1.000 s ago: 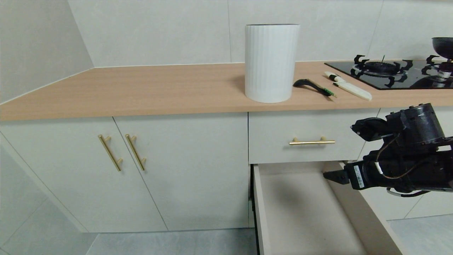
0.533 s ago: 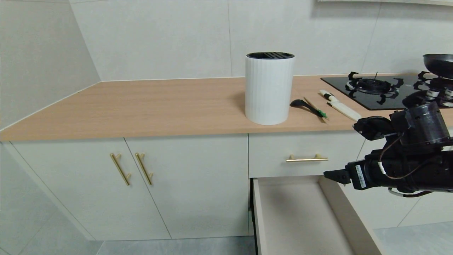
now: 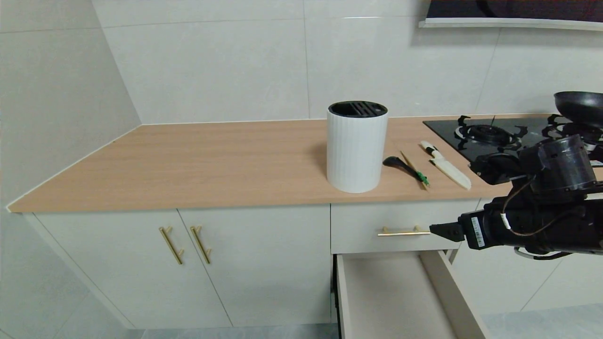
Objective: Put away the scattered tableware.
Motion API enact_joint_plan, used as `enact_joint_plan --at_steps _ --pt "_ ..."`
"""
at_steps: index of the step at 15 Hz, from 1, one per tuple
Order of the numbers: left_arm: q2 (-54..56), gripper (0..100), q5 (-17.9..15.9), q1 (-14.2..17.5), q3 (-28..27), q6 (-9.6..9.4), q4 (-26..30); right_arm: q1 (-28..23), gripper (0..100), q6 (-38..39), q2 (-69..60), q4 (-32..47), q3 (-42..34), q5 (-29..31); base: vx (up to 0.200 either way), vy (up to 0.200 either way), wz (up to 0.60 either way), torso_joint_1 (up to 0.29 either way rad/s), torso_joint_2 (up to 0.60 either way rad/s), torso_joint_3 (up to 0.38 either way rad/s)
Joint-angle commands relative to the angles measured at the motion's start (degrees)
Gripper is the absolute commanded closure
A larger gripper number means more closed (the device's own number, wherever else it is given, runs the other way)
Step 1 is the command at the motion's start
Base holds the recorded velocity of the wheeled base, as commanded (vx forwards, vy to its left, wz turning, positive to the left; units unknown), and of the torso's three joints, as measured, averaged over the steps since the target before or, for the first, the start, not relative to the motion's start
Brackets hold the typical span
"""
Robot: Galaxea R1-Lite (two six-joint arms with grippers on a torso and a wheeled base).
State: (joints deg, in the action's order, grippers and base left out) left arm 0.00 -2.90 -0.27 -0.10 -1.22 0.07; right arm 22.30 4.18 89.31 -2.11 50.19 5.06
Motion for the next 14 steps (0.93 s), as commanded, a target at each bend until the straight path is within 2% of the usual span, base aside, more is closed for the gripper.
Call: enact_joint_plan --at_steps 1,3,4,7,10,11,12,14 --pt "0.0 0 0.0 0.0 0.01 -0.01 0.1 0.03 0 0.04 2.19 -2.29 0.0 1.18 0.0 0.0 0.0 0.154 -0.35 -0.198" --pt "0.0 0 0.0 0.0 0.01 -0.01 0.1 0.12 0 -0.05 3.94 -5.27 0.35 3.38 0.0 0.0 0.0 0.076 -0.15 -0.083" --pt "0.0 0 0.0 0.0 0.01 -0.01 0.1 0.03 0 -0.14 5.17 -7.3 2.55 4.08 0.0 0.0 0.0 0.027 -0.07 -0.027" --pt "0.0 0 0.0 0.0 0.01 -0.01 0.1 0.03 0 -0.05 9.57 -7.03 12.13 4.87 0.0 0.0 0.0 0.0 0.0 0.0" --pt "0.0 0 0.0 0.0 0.01 -0.01 0.1 -1.38 0 2.94 16.69 -8.97 16.61 16.12 0.0 0.0 0.0 0.0 0.0 0.0" --pt "0.0 0 0.0 0.0 0.01 -0.01 0.1 -2.61 0 3.64 18.36 -11.95 17.49 18.14 0.0 0.0 0.0 0.0 0.0 0.0" --pt "0.0 0 0.0 0.0 0.01 -0.01 0.1 -3.75 0 3.55 19.06 -14.94 17.58 17.88 0.0 0.0 0.0 0.0 0.0 0.0" --pt "0.0 0 0.0 0.0 0.01 -0.01 0.1 -4.37 0 3.55 20.12 -15.73 17.4 15.51 0.0 0.0 0.0 0.0 0.0 0.0"
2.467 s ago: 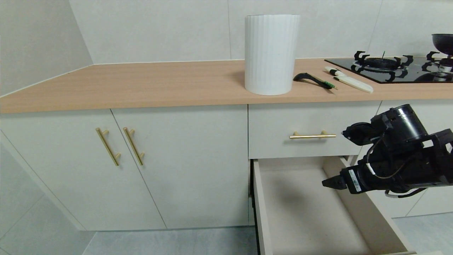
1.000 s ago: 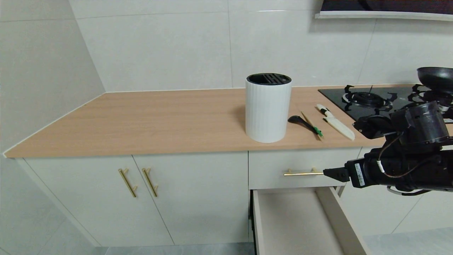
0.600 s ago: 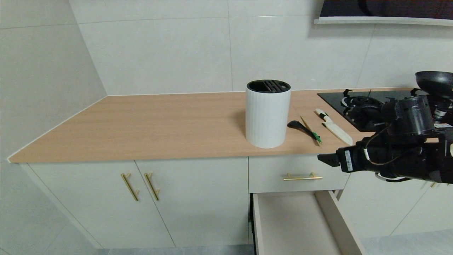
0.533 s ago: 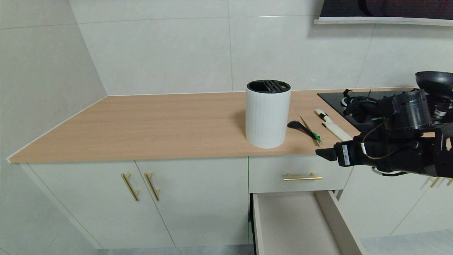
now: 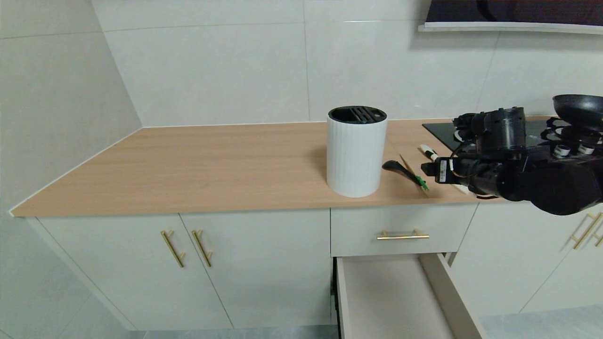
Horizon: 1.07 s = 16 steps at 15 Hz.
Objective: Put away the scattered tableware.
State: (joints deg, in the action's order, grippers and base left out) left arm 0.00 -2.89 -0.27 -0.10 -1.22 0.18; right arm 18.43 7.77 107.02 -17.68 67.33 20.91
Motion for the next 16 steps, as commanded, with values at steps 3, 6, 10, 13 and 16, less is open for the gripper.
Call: enact_joint_plan --at_steps 3,6,10,13,16 --pt "0.0 0 -0.01 0.0 0.01 -0.01 -0.01 -0.85 0 0.5 5.74 -0.25 0.26 -4.65 0.0 0.0 0.0 0.0 0.0 0.0" --pt "0.0 0 -0.01 0.0 0.01 -0.01 -0.01 -1.12 0 0.94 9.43 -1.04 0.96 -4.82 0.0 0.0 0.0 0.0 0.0 0.0" --pt "0.0 0 -0.01 0.0 0.01 -0.01 -0.01 -2.7 0 1.2 13.21 -5.44 2.46 -4.3 0.0 0.0 0.0 0.0 0.0 0.0" --pt "0.0 0 -0.01 0.0 0.01 -0.01 -0.01 -2.7 0 1.2 13.3 -5.88 2.46 -4.38 0.0 0.0 0.0 0.0 0.0 0.0" --pt "0.0 0 -0.01 0.0 0.01 -0.01 -0.01 -2.7 0 1.99 14.0 -5.97 3.16 -4.21 0.0 0.0 0.0 0.0 0.0 0.0"
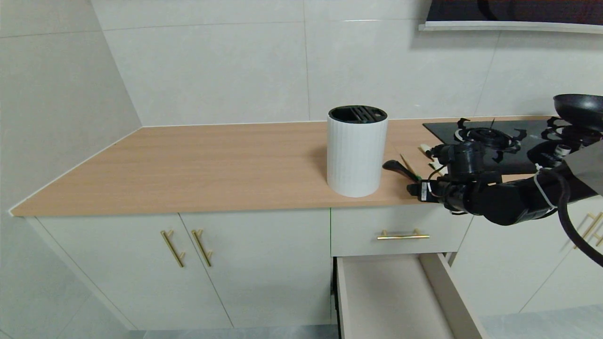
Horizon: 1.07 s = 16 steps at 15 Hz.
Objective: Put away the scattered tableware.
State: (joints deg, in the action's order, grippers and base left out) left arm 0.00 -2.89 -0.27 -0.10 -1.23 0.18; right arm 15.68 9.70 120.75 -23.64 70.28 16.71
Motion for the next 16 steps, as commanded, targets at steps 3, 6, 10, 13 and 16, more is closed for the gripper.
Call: enact_joint_plan --at_steps 3,6,10,13,16 --pt "0.0 0 -0.01 0.0 0.01 0.0 -0.01 0.06 100 0.32 0.28 -0.01 0.21 -0.01 0.0 0.0 0.0 0.0 0.0 0.0" --pt "0.0 0 -0.01 0.0 0.01 0.0 -0.01 0.23 100 1.02 0.37 -0.09 0.3 -0.19 0.0 0.0 0.0 0.0 0.0 0.0" --pt "0.0 0 -0.01 0.0 0.01 0.0 -0.01 0.23 100 1.11 0.1 -0.09 0.39 -0.19 0.0 0.0 0.0 0.0 0.0 0.0" --pt "0.0 0 -0.01 0.0 0.01 0.0 -0.01 0.23 100 1.11 -0.95 -0.01 0.21 -0.19 0.0 0.0 0.0 0.0 0.0 0.0" --pt "0.0 0 -0.01 0.0 0.01 0.0 -0.01 0.23 100 1.02 -4.56 0.61 -0.93 -0.28 0.0 0.0 0.0 0.0 0.0 0.0"
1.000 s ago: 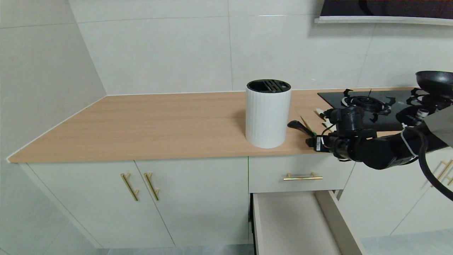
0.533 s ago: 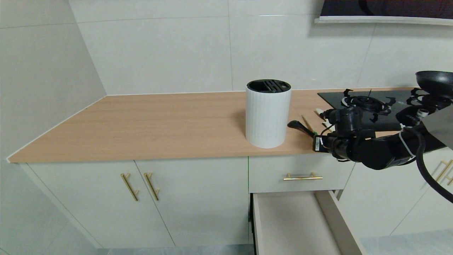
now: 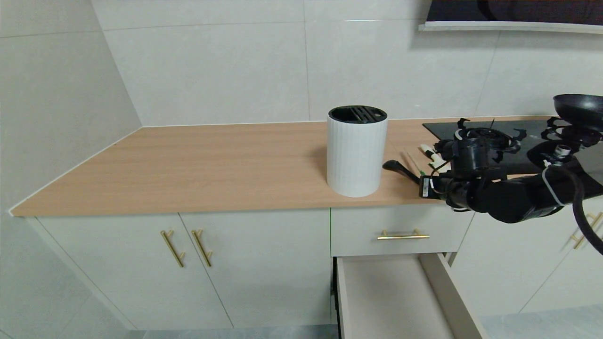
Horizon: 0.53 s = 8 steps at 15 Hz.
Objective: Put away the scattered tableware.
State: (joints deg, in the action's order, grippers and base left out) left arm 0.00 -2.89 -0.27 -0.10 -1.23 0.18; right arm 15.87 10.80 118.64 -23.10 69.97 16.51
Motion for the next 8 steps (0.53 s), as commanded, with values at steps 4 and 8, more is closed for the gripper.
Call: enact_joint_plan --at_steps 4,8 --pt "0.0 0 -0.01 0.0 0.01 0.0 -0.01 1.09 100 -0.34 -12.91 6.93 -3.7 -1.65 0.0 0.0 0.0 0.0 0.0 0.0" --pt "0.0 0 -0.01 0.0 0.01 0.0 -0.01 1.88 100 -0.43 -24.77 20.46 -4.41 -7.1 0.0 0.0 0.0 0.0 0.0 0.0"
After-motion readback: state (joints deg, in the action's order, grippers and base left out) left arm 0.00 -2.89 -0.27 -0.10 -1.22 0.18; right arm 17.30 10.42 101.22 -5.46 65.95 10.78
